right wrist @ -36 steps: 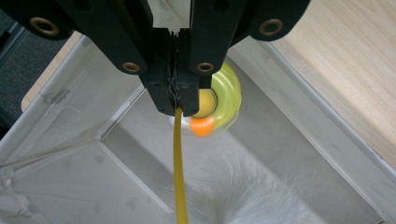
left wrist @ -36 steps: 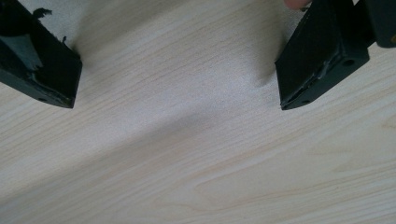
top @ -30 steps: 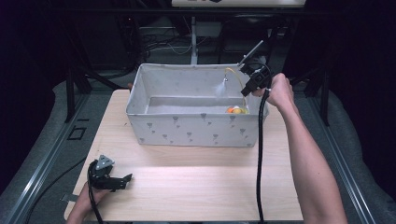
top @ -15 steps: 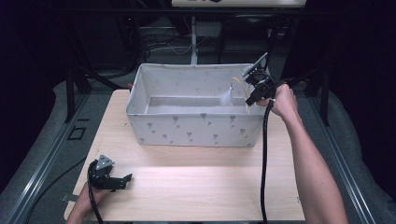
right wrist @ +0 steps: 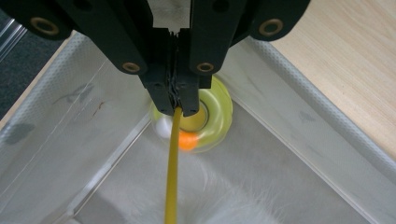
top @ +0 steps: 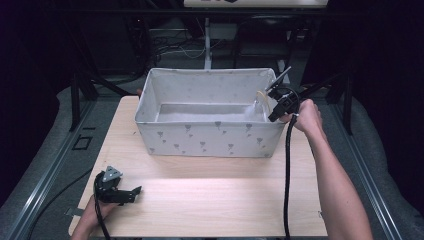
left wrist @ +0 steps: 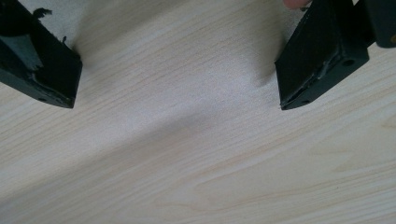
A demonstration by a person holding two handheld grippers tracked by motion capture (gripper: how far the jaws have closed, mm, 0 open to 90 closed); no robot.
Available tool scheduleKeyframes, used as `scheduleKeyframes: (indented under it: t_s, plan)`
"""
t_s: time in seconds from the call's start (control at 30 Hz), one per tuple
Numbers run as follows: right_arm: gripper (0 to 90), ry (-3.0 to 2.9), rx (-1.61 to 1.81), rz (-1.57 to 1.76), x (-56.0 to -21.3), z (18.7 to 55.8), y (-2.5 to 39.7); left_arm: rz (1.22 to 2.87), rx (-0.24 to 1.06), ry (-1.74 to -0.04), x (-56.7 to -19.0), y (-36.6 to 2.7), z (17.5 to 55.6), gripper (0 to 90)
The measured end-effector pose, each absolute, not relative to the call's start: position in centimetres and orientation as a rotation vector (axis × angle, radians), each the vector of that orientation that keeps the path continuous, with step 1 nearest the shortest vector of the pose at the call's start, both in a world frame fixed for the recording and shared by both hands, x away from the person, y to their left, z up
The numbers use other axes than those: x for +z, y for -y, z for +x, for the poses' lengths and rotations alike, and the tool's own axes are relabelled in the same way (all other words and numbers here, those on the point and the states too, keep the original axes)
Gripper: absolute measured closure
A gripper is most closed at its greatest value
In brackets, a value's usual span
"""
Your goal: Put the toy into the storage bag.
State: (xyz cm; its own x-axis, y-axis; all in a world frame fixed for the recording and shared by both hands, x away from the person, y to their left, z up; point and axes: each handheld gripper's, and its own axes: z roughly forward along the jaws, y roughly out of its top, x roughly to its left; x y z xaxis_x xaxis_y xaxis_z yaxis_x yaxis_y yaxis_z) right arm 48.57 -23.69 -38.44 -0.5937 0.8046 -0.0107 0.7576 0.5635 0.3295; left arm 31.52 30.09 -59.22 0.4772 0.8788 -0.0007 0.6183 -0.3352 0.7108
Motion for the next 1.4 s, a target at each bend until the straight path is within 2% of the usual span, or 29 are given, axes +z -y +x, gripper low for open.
scheduleKeyframes:
  t_s: [0.47, 0.87, 1.2, 1.23, 1.3, 1.4]
  plan:
    - [87.9, -2.645, 0.403, 1.375, -39.3, 48.8, 24.0, 2.073, 0.514, -1.234, -59.2, -30.1, 31.5, 0.3]
    - [82.8, -2.605, 0.465, 1.376, -37.3, 48.5, 24.3, 2.075, 0.511, -1.234, -59.2, -30.1, 31.5, 0.3]
    - [72.5, -2.590, 0.497, 1.349, -35.1, 48.1, 23.9, 2.075, 0.511, -1.233, -59.2, -30.1, 31.5, 0.3]
    - [66.4, -2.582, 0.516, 1.338, -34.5, 48.0, 23.6, 2.076, 0.511, -1.233, -59.2, -30.1, 31.5, 0.3]
    - [59.8, -2.582, 0.529, 1.327, -33.9, 47.8, 23.3, 2.075, 0.511, -1.233, -59.2, -30.1, 31.5, 0.3]
    - [52.9, -2.579, 0.555, 1.302, -33.0, 47.4, 22.7, 2.076, 0.511, -1.233, -59.2, -30.1, 31.5, 0.3]
